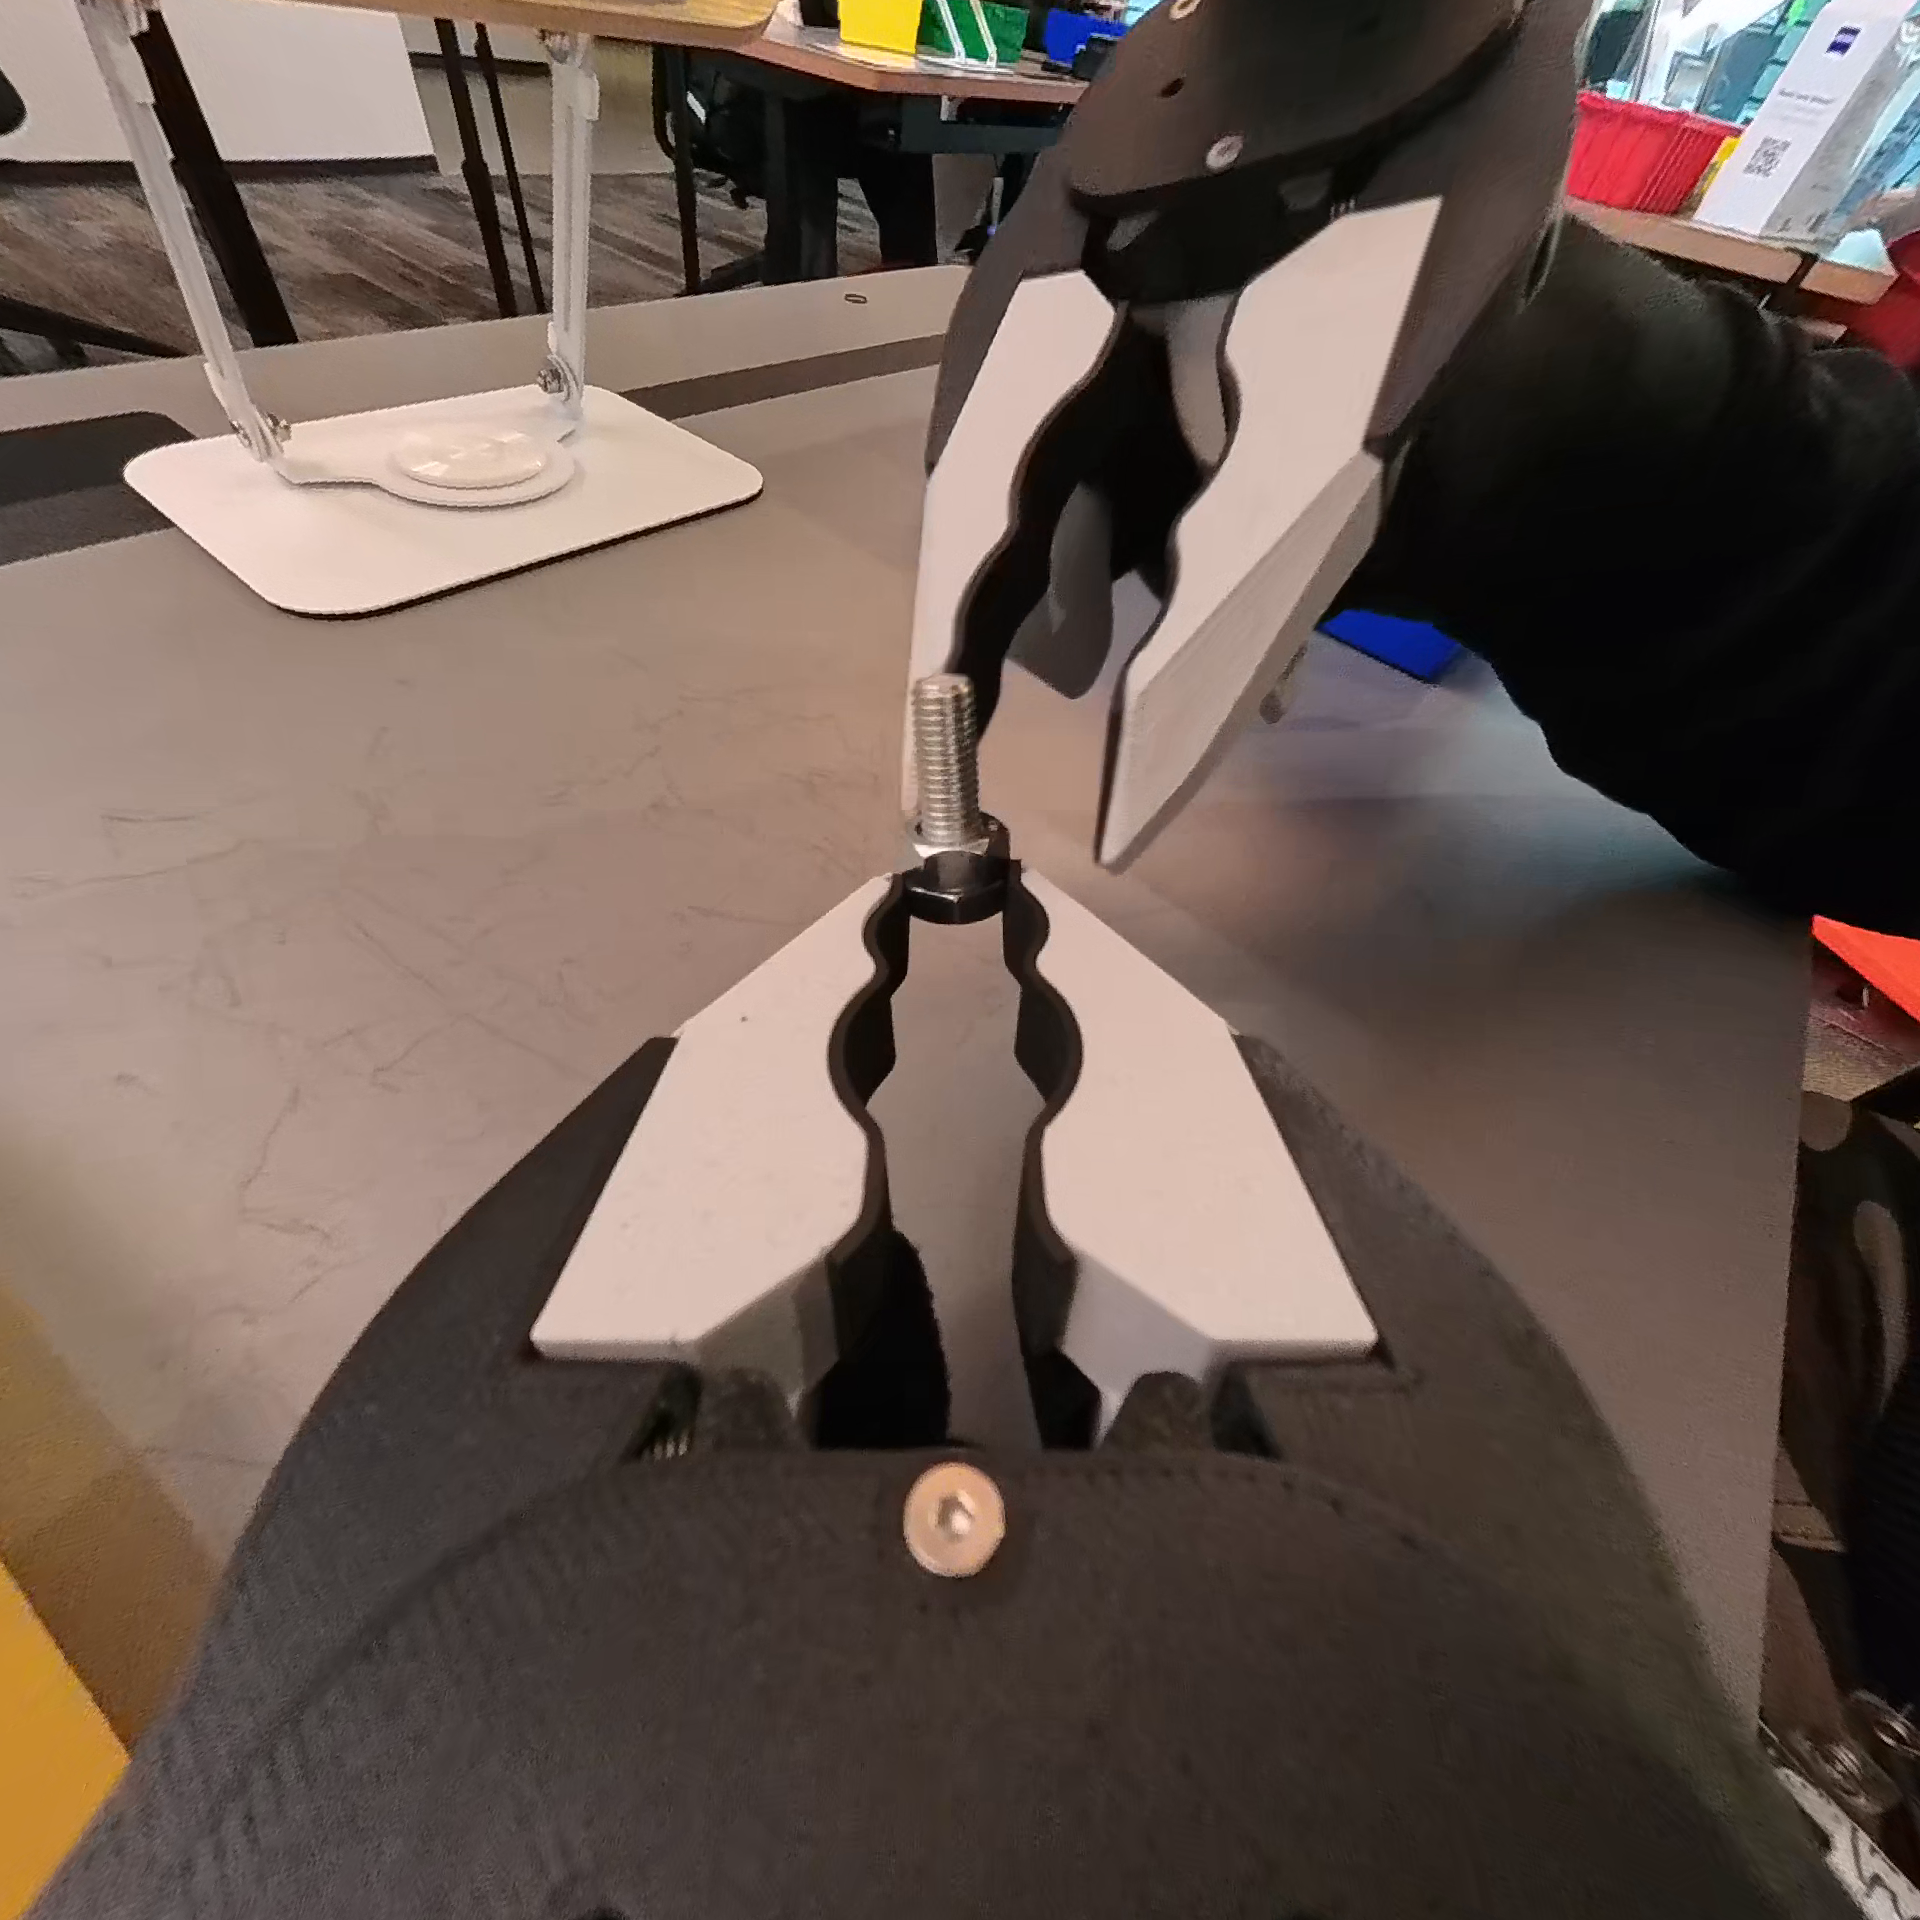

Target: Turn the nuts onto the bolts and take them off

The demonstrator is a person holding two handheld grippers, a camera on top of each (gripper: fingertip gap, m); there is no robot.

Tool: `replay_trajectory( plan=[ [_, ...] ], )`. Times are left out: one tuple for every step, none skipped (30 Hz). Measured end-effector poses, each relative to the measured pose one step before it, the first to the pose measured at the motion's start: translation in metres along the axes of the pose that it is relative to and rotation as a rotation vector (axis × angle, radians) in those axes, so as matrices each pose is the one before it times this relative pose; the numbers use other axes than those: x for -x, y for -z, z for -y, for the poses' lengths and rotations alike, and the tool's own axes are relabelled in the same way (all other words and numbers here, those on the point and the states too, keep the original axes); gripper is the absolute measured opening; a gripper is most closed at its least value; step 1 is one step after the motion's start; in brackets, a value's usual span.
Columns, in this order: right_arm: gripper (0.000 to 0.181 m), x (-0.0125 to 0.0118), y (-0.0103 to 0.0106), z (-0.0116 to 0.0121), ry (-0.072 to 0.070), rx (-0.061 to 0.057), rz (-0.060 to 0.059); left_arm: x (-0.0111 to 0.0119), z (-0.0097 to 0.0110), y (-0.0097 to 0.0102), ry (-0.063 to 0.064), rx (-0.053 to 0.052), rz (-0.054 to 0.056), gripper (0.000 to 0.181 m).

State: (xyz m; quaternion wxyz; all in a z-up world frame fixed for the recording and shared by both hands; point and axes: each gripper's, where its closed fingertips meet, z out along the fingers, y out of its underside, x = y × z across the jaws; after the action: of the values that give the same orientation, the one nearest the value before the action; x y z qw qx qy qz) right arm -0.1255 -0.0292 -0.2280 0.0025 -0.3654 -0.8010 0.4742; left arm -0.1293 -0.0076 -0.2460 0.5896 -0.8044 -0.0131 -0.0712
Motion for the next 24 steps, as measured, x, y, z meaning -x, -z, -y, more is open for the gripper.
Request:
replay_trajectory(
  plan=[
    [0.030, -0.00283, -0.00203, -0.00029, -0.0026, 0.0045, -0.0121, -0.00003, -0.00011, -0.00009, -0.0023, 0.0007, 0.0014, 0.015],
    [0.027, -0.00190, -0.00130, -0.00075, -0.0079, 0.0034, -0.0106, 0.00026, -0.00016, -0.00018, -0.0037, 0.0010, 0.0049, 0.015],
    [0.026, -0.00251, -0.00119, -0.00009, -0.0147, -0.0023, 0.0023, 0.00105, -0.00051, -0.00025, -0.0037, 0.0042, 0.0118, 0.015],
    [0.025, 0.00072, -0.00050, 0.00144, -0.0223, -0.0144, 0.0126, 0.00027, 0.00006, -0.00009, -0.0025, 0.0001, 0.0042, 0.015],
    [0.021, -0.00130, 0.00012, 0.00156, -0.0224, -0.0167, 0.0097, -0.00025, 0.00055, 0.00005, -0.0042, -0.0036, 0.0006, 0.015],
    [0.019, -0.00105, 0.00039, 0.00068, -0.0167, -0.0098, 0.0011, -0.00023, -0.00024, -0.00031, -0.0087, 0.0023, 0.0053, 0.015],
    [0.019, -0.00004, -0.00032, -0.00065, -0.0145, -0.0020, 0.0012, 0.00035, -0.00094, -0.00073, -0.0201, 0.0084, 0.0162, 0.015],
    [0.018, 0.00010, -0.00071, -0.00061, -0.0128, 0.0010, 0.0051, -0.00101, -0.00118, -0.00128, -0.0282, 0.0110, 0.0144, 0.015],
    [0.017, 0.00051, -0.00059, 0.00013, -0.0117, -0.0032, 0.0039, -0.00135, -0.00150, -0.00146, -0.0311, 0.0131, 0.0147, 0.015],
    [0.016, 0.00006, -0.00089, 0.00007, -0.0120, -0.0032, 0.0021, -0.00066, -0.00154, -0.00154, -0.0319, 0.0141, 0.0187, 0.015],
    [0.017, -0.00071, -0.00141, -0.00136, -0.0105, 0.0054, -0.0034, 0.00043, -0.00213, -0.00152, -0.0328, 0.0181, 0.0263, 0.015],
    [0.015, -0.00205, -0.00111, -0.00173, -0.0049, 0.0068, -0.0124, 0.00079, -0.00292, -0.00180, -0.0314, 0.0228, 0.0274, 0.015],
    [0.014, -0.00240, -0.00056, -0.00156, -0.0022, 0.0053, -0.0149, 0.00051, -0.00206, -0.00140, -0.0266, 0.0171, 0.0233, 0.015],
    [0.014, -0.00189, -0.00025, -0.00104, -0.0002, 0.0030, -0.0120, 0.00074, -0.00135, -0.00114, -0.0241, 0.0124, 0.0221, 0.016],
    [0.014, -0.00163, -0.00017, -0.00050, 0.0021, -0.0014, -0.0113, 0.00106, -0.00118, -0.00080, -0.0214, 0.0109, 0.0223, 0.016],
    [0.013, -0.00159, -0.00025, -0.00039, 0.0008, -0.0028, -0.0108, 0.00088, -0.00107, -0.00071, -0.0182, 0.0103, 0.0184, 0.016],
    [0.014, -0.00163, -0.00029, -0.00070, -0.0003, -0.0006, -0.0103, 0.00078, -0.00101, -0.00056, -0.0152, 0.0097, 0.0156, 0.016],
    [0.015, -0.00131, -0.00022, -0.00075, -0.0018, 0.0006, -0.0074, 0.00102, -0.00077, -0.00043, -0.0155, 0.0088, 0.0179, 0.016],
    [0.017, -0.00105, 0.00011, -0.00023, -0.0043, -0.0017, -0.0048, 0.00166, -0.00063, -0.00021, -0.0181, 0.0079, 0.0225, 0.016],
    [0.017, -0.00069, 0.00024, -0.00012, -0.0063, -0.0029, -0.0017, 0.00078, -0.00065, -0.00036, -0.0179, 0.0075, 0.0168, 0.016],
    [0.017, -0.00087, 0.00051, -0.00025, -0.0063, -0.0032, -0.0024, 0.00019, -0.00085, -0.00060, -0.0129, 0.0092, 0.0113, 0.016],
    [0.017, -0.00129, 0.00067, -0.00009, -0.0047, -0.0050, -0.0048, 0.00028, -0.00034, -0.00038, -0.0090, 0.0039, 0.0081, 0.016],
    [0.017, -0.00066, 0.00036, -0.00046, -0.0051, -0.0036, 0.0003, 0.00045, 0.00060, 0.00021, -0.0022, -0.0034, 0.0041, 0.016],
    [0.017, 0.00002, 0.00041, -0.00065, -0.0062, -0.0029, 0.0067, 0.00046, 0.00021, 0.00013, 0.0033, -0.0026, 0.0008, 0.016]
  ],
)
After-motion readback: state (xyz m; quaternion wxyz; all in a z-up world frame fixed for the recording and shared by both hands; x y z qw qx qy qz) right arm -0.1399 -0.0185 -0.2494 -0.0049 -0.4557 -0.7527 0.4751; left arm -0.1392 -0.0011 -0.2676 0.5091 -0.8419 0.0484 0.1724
